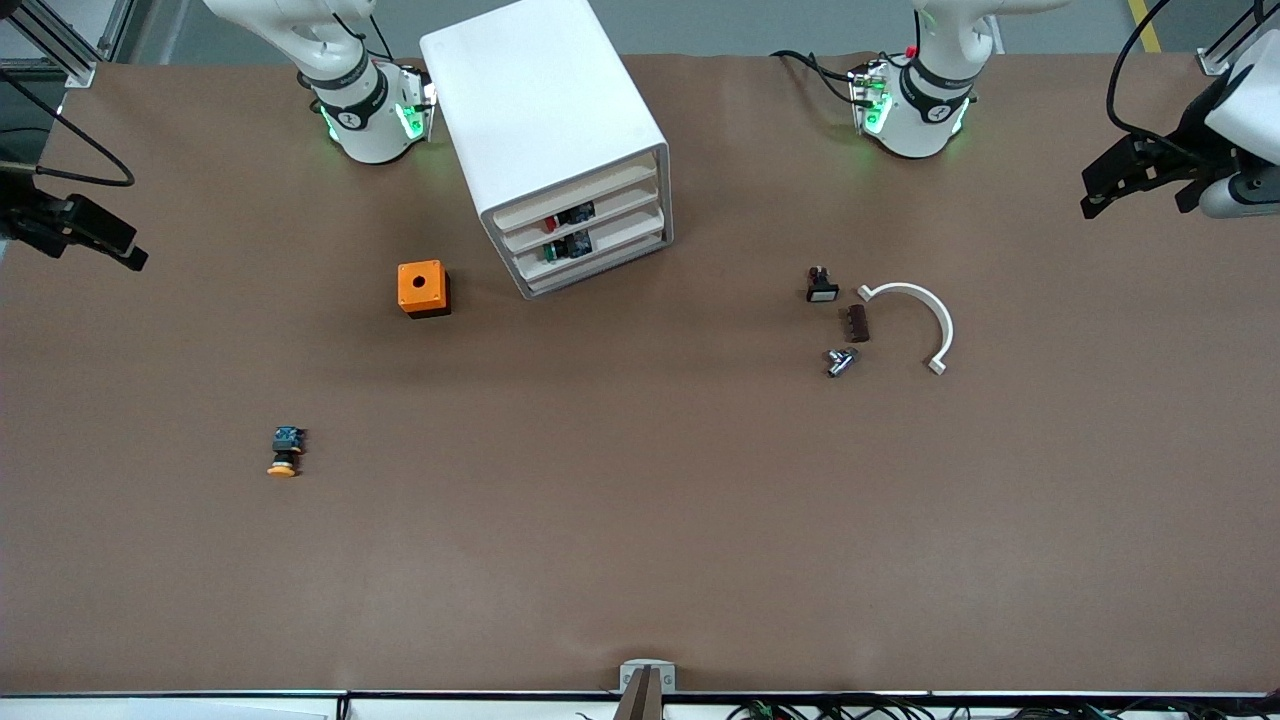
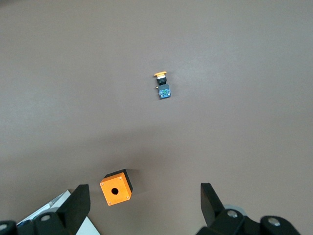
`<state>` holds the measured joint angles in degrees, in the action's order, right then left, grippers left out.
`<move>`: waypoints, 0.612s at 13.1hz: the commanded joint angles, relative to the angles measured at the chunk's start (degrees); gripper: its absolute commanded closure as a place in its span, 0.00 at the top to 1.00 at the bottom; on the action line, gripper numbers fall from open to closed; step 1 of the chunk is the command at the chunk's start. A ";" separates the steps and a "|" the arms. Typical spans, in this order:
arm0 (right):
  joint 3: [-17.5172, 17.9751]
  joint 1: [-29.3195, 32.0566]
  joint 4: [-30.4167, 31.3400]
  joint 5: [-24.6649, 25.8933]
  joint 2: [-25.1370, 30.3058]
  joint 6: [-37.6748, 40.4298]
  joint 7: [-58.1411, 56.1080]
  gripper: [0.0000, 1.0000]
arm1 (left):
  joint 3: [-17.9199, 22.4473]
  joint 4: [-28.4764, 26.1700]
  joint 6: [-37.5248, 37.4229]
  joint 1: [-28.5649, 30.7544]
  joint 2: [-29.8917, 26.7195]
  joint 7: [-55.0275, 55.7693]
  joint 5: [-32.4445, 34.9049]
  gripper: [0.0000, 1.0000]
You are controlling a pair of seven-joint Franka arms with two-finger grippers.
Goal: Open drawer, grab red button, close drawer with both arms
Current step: 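Reach the left gripper toward the white cabinet's drawer front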
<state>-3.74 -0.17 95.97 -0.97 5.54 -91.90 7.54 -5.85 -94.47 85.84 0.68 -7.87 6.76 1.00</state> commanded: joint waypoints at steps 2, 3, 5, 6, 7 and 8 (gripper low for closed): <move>0.58 0.79 0.44 0.26 0.53 0.32 0.64 1.00 | -0.21 1.39 -1.90 0.11 0.40 -0.43 1.11 1.00; 0.58 0.79 0.44 0.26 0.44 0.32 0.64 1.00 | -0.21 1.48 -1.90 0.11 0.49 -0.43 1.11 1.00; 0.58 0.79 0.53 0.26 0.53 0.49 0.64 1.00 | -0.21 3.23 -1.99 0.02 2.84 -0.51 1.28 1.00; 0.58 0.79 0.53 0.26 0.53 0.49 0.55 1.00 | -0.21 4.90 -1.99 0.02 5.13 -0.61 1.28 1.00; 0.58 0.79 0.53 0.35 0.53 0.58 0.55 1.00 | -0.47 5.00 -1.99 -0.07 5.93 -0.43 1.19 1.00; 0.58 0.79 0.53 0.26 0.53 0.93 0.55 1.00 | -0.65 4.91 -2.08 -0.50 7.25 0.18 1.11 1.00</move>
<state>-3.74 -0.17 96.01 -0.97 5.53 -91.48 7.54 -5.94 -92.68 85.27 0.64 -4.53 6.76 1.01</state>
